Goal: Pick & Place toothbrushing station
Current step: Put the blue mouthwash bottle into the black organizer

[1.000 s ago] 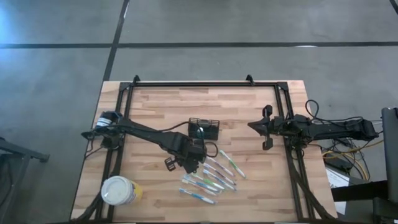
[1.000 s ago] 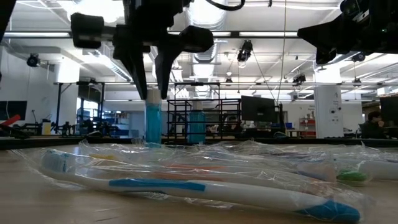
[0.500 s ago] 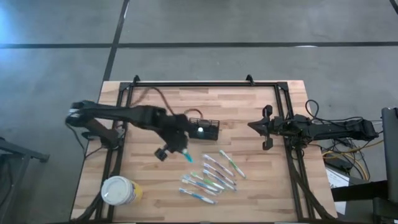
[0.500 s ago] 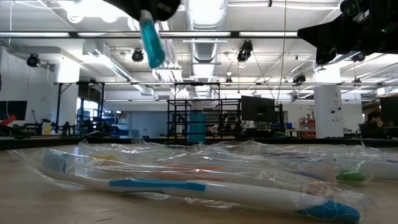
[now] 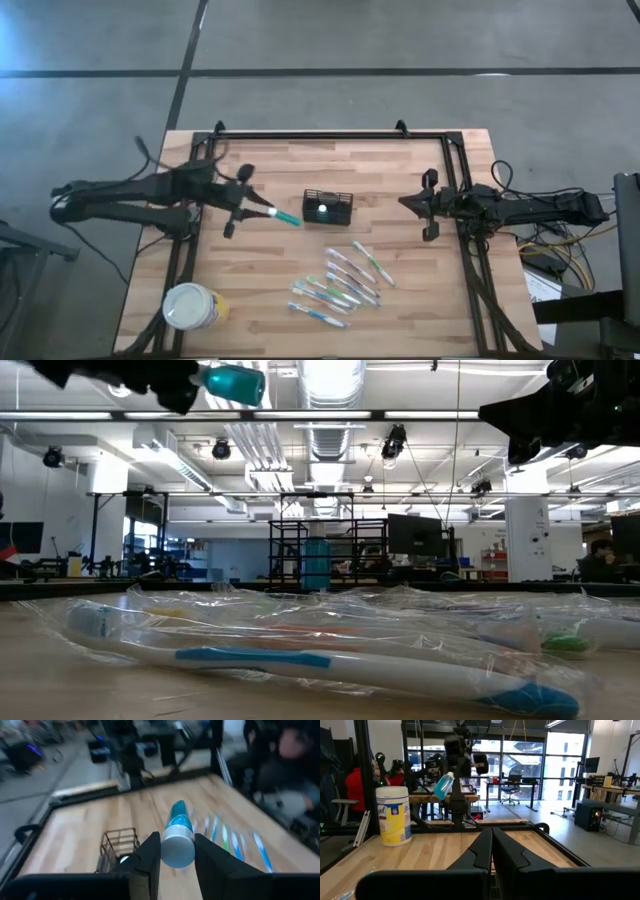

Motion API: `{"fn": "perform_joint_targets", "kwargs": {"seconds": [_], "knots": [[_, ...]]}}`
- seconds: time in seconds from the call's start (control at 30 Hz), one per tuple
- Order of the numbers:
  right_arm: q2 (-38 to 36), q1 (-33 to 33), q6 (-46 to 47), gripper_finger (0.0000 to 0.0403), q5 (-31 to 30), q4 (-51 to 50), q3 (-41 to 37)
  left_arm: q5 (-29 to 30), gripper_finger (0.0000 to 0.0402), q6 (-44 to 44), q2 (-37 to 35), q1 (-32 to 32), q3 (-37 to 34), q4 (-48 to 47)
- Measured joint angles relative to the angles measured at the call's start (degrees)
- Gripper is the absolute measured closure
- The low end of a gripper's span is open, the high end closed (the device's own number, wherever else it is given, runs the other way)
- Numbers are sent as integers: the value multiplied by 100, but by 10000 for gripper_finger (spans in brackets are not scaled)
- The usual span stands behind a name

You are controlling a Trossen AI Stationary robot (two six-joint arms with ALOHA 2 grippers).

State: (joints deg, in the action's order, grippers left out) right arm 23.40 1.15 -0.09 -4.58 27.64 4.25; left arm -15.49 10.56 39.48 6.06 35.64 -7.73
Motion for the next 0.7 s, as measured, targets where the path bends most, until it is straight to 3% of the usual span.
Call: {"fn": "perform_joint_targets", "kwargs": {"seconds": [0.17,0.37,0.53,0.7], "knots": [[2,0,12,394,0,0,0,617,308,-825,-814,7,-1065,1147],[0,0,38,394,2,2,-4,1010,308,-1361,-1364,7,-2050,1717],[2,0,36,394,2,13,-17,1109,308,-1498,-1571,23,-2469,2107],[0,0,76,394,2,28,-17,1323,308,-1481,-1571,25,-2436,2107]]}}
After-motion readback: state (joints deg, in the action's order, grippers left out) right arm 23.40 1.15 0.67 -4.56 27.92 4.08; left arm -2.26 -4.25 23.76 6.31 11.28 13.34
